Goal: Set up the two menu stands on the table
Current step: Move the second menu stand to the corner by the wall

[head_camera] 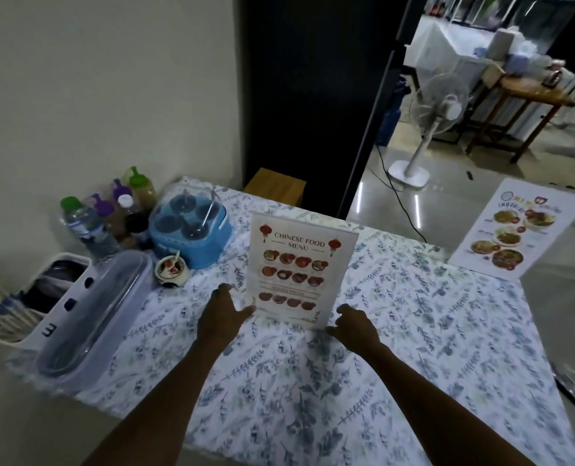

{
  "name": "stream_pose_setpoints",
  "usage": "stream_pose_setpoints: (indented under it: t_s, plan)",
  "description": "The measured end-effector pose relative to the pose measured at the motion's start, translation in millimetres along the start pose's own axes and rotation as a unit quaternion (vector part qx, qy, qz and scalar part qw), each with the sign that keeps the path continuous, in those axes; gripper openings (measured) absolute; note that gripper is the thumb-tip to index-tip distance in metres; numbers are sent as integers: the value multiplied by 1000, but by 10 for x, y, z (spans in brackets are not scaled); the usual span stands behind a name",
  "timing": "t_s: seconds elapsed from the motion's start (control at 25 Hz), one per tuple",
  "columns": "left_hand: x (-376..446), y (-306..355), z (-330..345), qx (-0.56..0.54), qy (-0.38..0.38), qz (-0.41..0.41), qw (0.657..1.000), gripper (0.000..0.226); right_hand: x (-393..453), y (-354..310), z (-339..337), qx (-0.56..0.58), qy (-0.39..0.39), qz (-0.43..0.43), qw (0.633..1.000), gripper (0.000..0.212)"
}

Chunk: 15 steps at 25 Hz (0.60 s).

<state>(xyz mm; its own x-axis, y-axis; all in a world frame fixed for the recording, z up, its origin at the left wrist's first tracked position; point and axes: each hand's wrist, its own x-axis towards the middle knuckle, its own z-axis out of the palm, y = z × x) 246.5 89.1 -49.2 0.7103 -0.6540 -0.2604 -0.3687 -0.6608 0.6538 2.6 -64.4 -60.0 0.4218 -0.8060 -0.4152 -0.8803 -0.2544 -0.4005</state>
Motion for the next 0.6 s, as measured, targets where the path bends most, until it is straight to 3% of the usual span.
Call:
stream_pose_setpoints:
  t_s: [0.12,0.36,0.6]
  plan:
    - [263,14,33,-6,-17,-12,1000,79,225,11,51,17,-19,-30,999,55]
    - [560,74,138,-7,-75,78,994,37,536,90,-2,8,-88,-57,994,47]
    - [896,460,-19,-56,-109,119,985,42,794,-78,-446,37,-74,-48,995,41]
